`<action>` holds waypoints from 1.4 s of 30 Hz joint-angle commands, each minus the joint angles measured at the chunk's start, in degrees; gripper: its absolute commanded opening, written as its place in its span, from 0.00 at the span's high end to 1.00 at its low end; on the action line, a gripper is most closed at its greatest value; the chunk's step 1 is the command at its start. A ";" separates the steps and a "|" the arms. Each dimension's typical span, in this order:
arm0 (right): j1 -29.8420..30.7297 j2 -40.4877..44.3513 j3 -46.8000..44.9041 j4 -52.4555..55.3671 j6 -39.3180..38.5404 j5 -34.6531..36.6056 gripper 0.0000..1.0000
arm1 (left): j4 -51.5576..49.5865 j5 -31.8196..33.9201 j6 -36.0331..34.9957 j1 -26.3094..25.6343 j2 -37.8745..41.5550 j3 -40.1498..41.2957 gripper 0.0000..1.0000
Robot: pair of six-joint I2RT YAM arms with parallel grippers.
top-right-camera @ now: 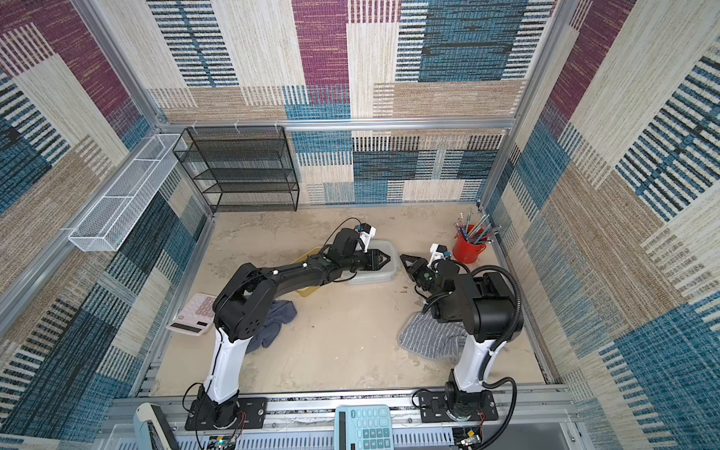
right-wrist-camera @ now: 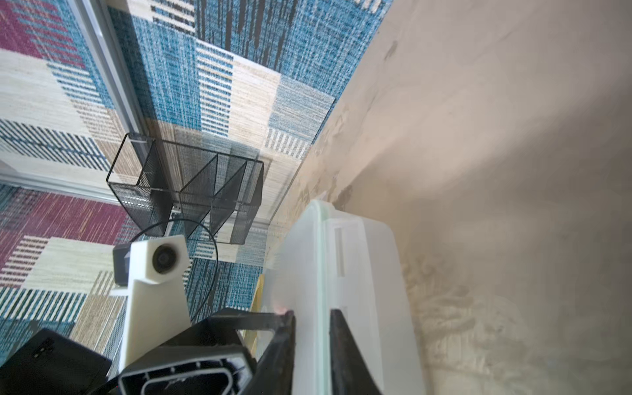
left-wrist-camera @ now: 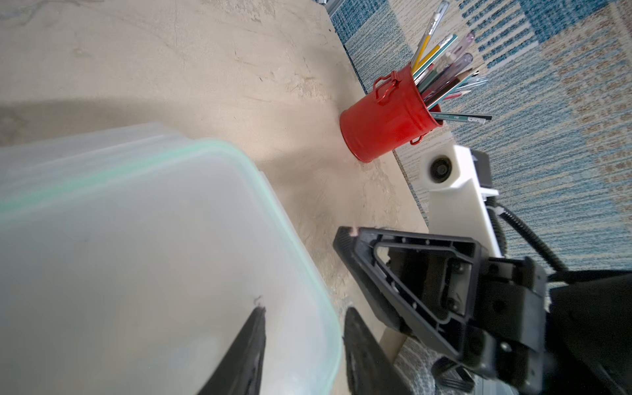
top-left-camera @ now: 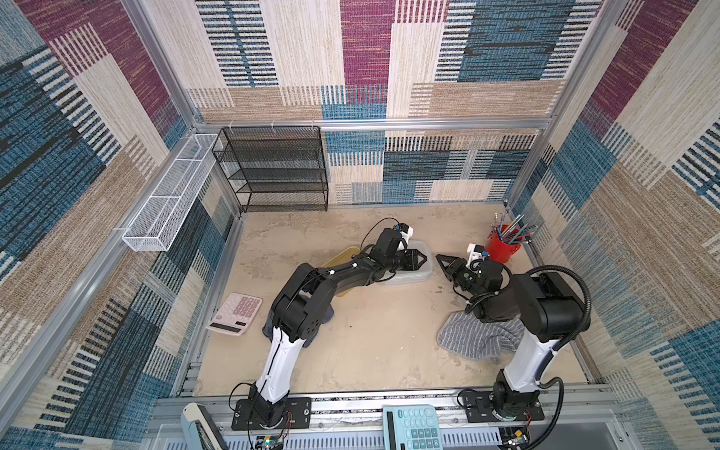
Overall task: Wipe the insides of the lunch boxes
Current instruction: Open the fastener of the lunch box, then open the lid of the lunch box.
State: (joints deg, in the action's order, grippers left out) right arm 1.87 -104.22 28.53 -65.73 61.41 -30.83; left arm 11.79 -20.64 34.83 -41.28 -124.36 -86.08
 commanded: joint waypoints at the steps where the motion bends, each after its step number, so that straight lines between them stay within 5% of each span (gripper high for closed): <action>1: -0.02 1.89 0.39 2.31 -3.94 1.19 0.80 | -16.36 2.11 -1.07 0.05 -1.04 0.85 0.58; 8: -0.02 4.00 1.65 7.67 -6.63 2.72 0.50 | -13.49 0.78 -1.52 0.00 3.12 1.98 0.53; 12: 0.00 2.84 2.30 8.78 -7.86 1.67 0.30 | -12.86 2.28 -2.72 0.06 7.84 3.15 0.41; 17: 0.02 -0.82 3.62 7.56 -7.55 -1.66 0.19 | -15.97 4.83 -5.96 0.80 13.53 3.75 0.29; 27: 0.06 -5.74 5.37 3.22 -4.61 -6.42 0.13 | -17.80 6.47 -5.68 5.47 16.40 9.55 0.22; 42: 0.77 -7.05 5.93 -2.05 -1.07 -8.81 0.28 | -16.91 7.76 -4.69 5.66 17.90 12.84 0.23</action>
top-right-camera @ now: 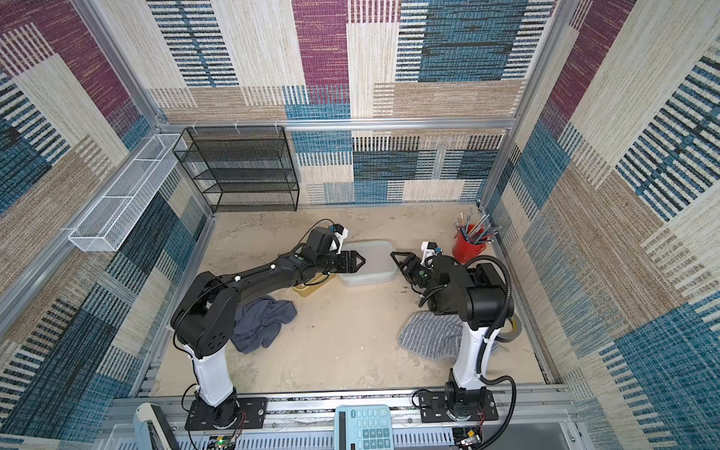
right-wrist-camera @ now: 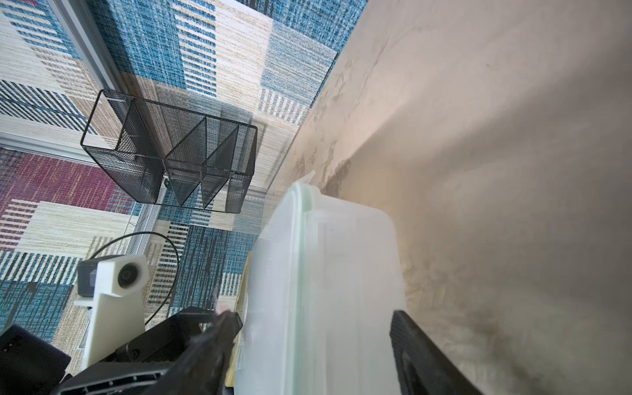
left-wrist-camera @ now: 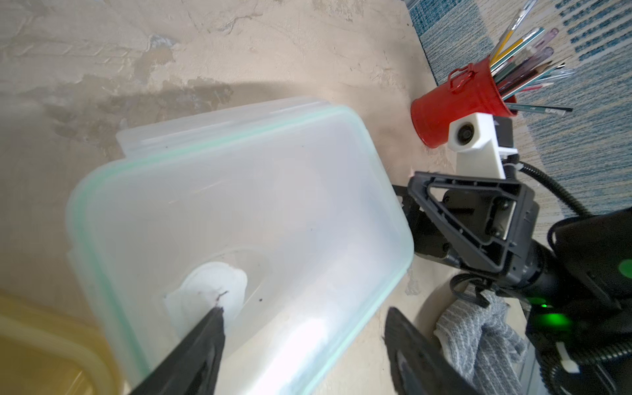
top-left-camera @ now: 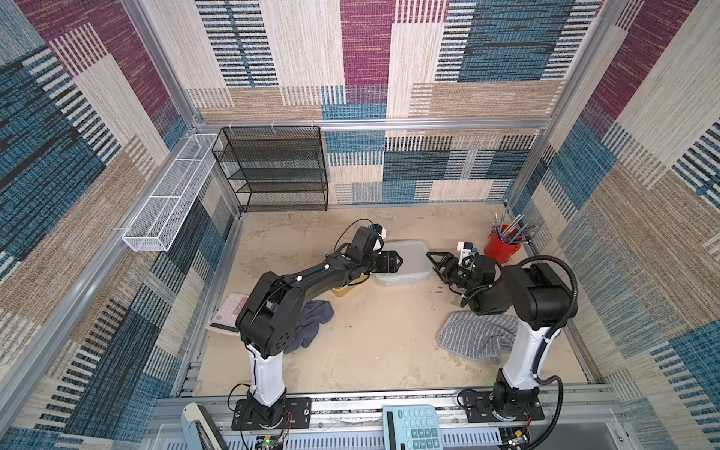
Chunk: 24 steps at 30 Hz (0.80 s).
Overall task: Wipe the insides of the lunch boxes
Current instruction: Open the lid of the lunch box.
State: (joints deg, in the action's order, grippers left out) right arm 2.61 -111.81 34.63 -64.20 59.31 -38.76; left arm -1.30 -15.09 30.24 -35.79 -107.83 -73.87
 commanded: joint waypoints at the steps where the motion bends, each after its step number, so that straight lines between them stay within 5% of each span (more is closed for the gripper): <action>1: 0.06 0.92 -0.42 -3.65 1.03 -0.66 0.28 | -4.29 2.96 -0.45 0.24 2.05 0.88 0.23; 19: 0.03 2.20 -1.83 -8.56 6.98 -3.10 0.43 | -2.48 -0.67 0.70 2.94 2.21 3.28 0.23; 24: 0.06 3.99 -1.84 -4.53 6.32 -2.89 0.34 | -0.38 -2.22 2.18 2.88 0.91 3.72 0.24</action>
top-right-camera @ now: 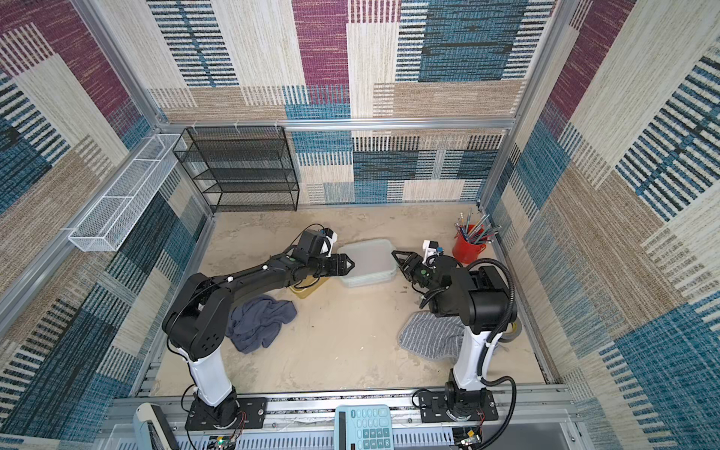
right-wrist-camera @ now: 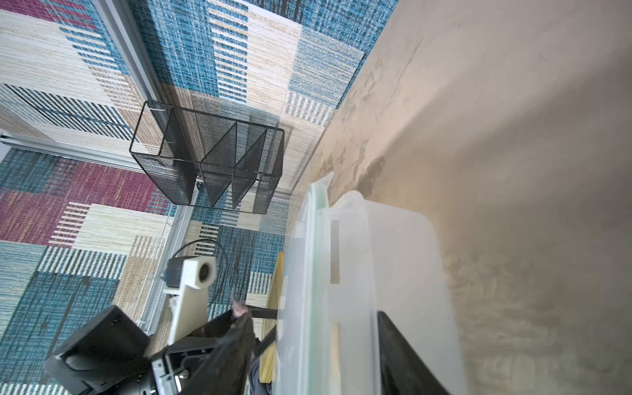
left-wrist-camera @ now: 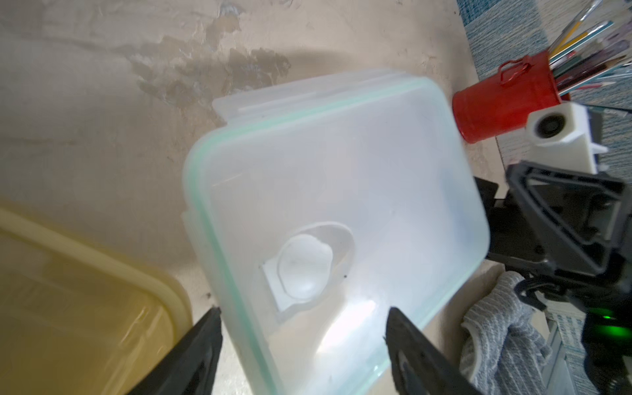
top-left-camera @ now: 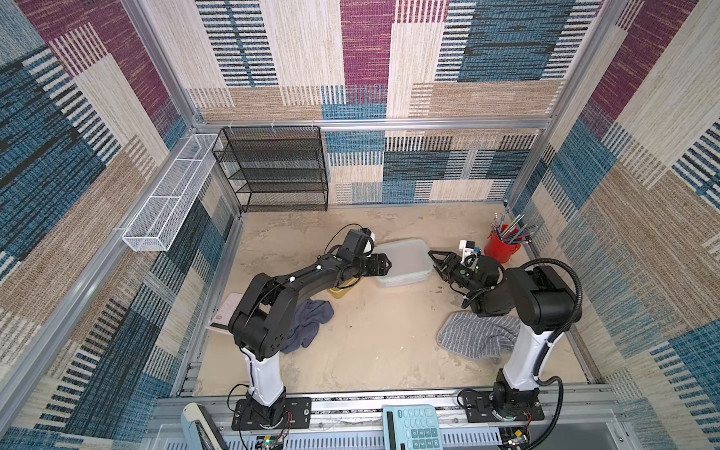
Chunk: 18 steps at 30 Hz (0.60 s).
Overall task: Wipe the insides of the lunch boxes
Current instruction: Open the lid of the lunch box.
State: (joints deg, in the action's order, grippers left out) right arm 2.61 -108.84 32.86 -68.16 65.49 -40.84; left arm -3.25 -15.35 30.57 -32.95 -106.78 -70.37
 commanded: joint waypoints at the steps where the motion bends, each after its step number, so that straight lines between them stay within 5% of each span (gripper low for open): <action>1: -0.04 1.31 -0.08 1.31 -0.90 -0.18 0.30 | 2.20 -2.05 2.08 0.01 -0.03 0.56 0.24; 18: -0.54 6.91 -2.23 0.29 1.36 -0.37 0.47 | 2.72 -2.57 2.22 -0.03 -0.80 -0.48 0.24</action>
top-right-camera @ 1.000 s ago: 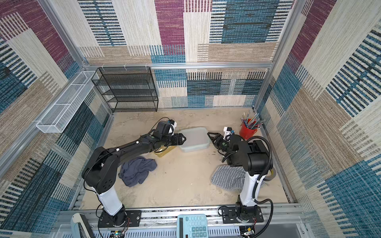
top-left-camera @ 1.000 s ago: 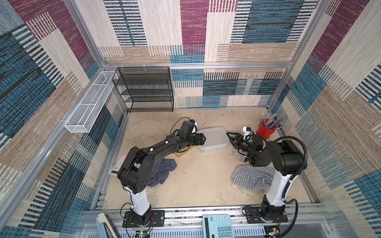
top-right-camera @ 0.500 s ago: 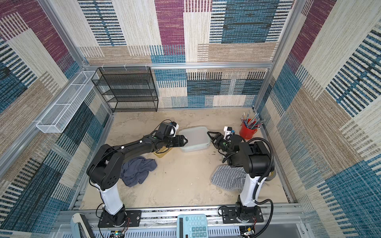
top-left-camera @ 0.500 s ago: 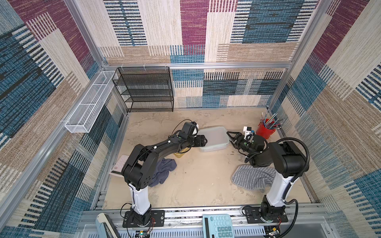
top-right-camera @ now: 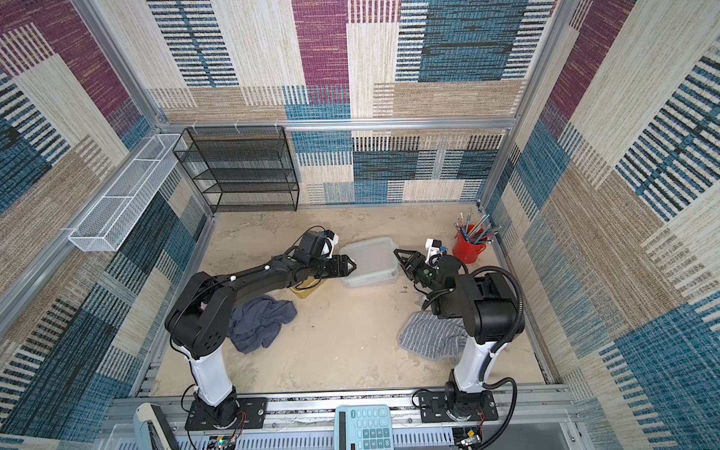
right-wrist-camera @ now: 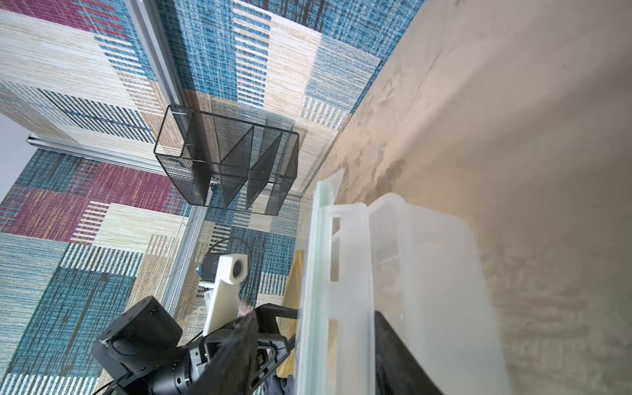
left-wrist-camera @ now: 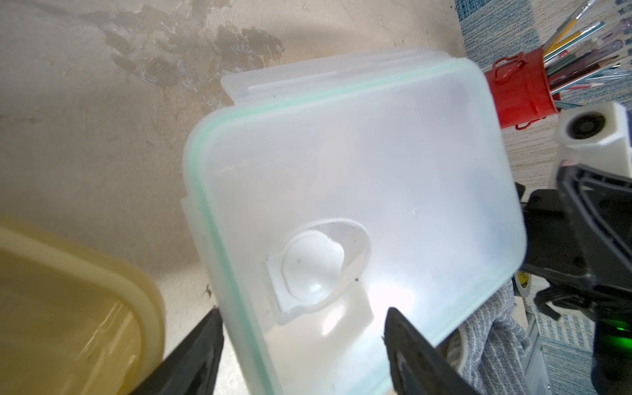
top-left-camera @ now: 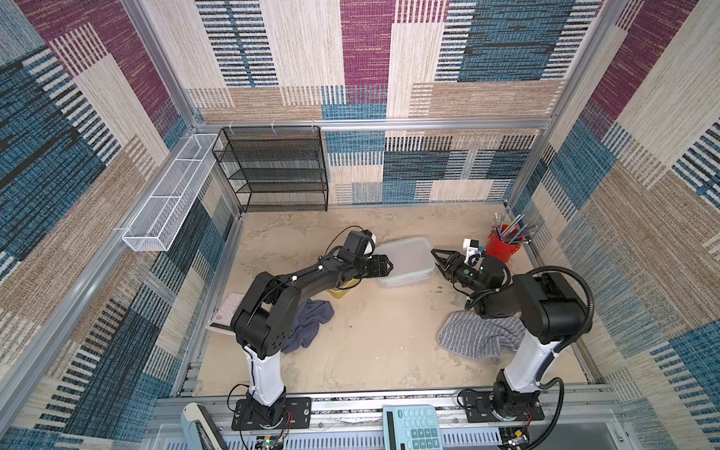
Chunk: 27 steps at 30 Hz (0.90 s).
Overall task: Wipe the insides of the lunch boxes
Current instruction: Open the lid of the lunch box.
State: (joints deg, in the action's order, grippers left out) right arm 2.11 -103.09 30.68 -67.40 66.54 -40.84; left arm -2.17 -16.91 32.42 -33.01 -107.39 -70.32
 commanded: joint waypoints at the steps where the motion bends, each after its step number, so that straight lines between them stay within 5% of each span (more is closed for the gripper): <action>1: -0.10 1.61 -0.17 -0.20 0.33 -0.45 0.48 | 1.71 -0.98 0.41 -0.03 -0.27 -0.67 0.24; 14: 0.00 3.21 -2.11 -5.95 5.26 -2.56 0.71 | 5.07 -3.22 2.57 0.06 -0.74 0.48 0.24; 27: 0.74 10.78 -2.54 3.75 3.55 0.11 0.82 | 5.01 -2.79 2.90 0.34 0.92 0.94 0.24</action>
State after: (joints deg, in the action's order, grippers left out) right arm 2.46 -93.32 28.32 -65.49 70.39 -41.36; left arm 1.87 -19.66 34.94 -32.84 -107.33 -69.52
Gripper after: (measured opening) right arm 0.187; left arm 0.756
